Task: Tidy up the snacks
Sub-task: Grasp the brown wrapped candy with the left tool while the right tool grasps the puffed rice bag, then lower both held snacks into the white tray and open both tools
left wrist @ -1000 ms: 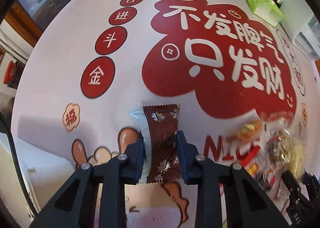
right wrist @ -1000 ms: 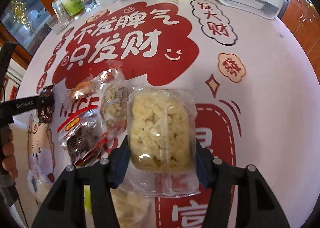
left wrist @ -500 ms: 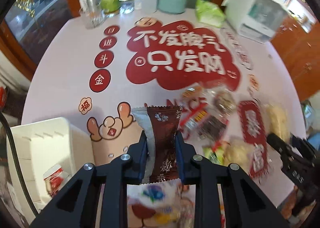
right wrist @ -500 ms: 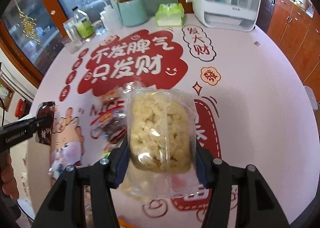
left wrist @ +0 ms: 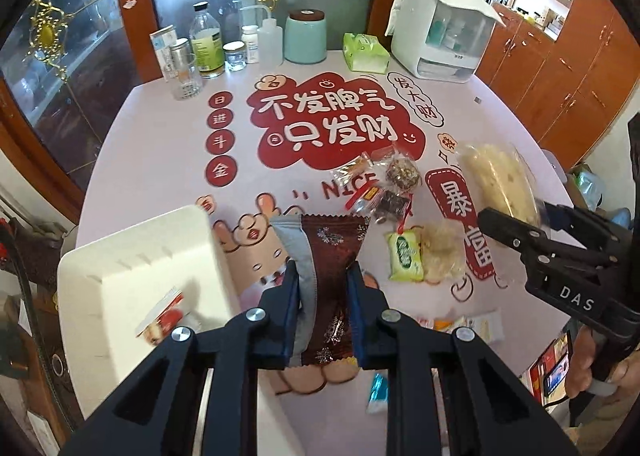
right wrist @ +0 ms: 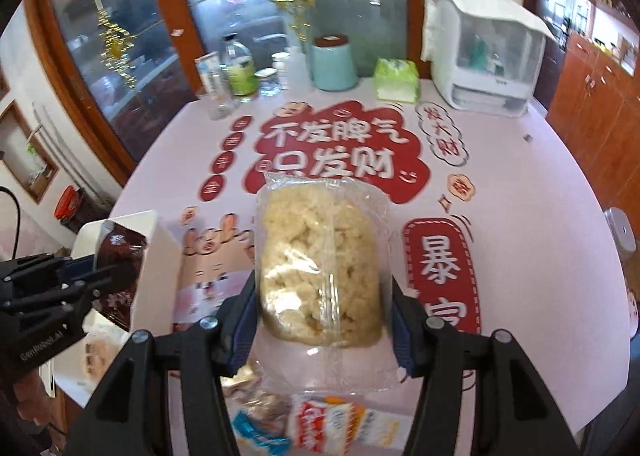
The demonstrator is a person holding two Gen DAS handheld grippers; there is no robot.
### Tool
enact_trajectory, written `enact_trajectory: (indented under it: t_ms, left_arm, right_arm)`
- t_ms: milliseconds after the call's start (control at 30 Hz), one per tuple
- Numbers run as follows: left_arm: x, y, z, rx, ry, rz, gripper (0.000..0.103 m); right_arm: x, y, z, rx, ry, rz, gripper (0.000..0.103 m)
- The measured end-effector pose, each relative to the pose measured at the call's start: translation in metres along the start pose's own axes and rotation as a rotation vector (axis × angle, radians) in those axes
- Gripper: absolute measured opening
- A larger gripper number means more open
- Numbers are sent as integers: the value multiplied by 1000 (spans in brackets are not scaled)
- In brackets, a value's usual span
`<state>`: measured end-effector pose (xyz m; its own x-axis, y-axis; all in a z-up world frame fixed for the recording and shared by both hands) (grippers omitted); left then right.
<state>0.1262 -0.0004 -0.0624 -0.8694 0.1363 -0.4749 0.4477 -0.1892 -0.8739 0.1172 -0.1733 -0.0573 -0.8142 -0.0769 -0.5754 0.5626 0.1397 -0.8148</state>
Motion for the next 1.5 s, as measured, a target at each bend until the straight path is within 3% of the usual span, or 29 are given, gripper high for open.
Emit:
enact_trajectory:
  t_ms: [300,733,933,1200,1300,1367,1500]
  left_arm:
    - [46,-32,-70,-35,-93,15,19]
    - [120,-39,-156,-159,-299,-7,20]
    - [132,-41,-178,-205,-346,7,20]
    - [132,-38,-191,-209,-384,18,21]
    - [132,-37,-194,-216,-392,13,41]
    - [132,-38,-196,-234,-391,17,71]
    - [130,-40,-196,-266,-376,32,77]
  right_arm:
    - [10,-21,-80,-90,-117,-10,57]
    - [39,-13,-197,-305,-288,-151,57]
    - [58,-3,-228,-376,-323,-230,57]
    - [71,9,-253,-372,-405,-283,57]
    - [73,13,-259,-357,-432,-290,57]
    - [75,13,-262,-362,-437,-295,58]
    - [77,16,-262,-368,-429,-308,59]
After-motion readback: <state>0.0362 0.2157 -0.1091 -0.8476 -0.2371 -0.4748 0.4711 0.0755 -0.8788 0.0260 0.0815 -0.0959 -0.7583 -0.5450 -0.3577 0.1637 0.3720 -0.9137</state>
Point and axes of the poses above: each gripper's, at about its wrist camera, not at the fingertips, and y roughly the way its jaws point, z to its right, x to its underside, the point moved 6 cm from there along y, roughly the way its jaws point, and after that the axes turned 3 degrees about -y, right-handed, at the moved point
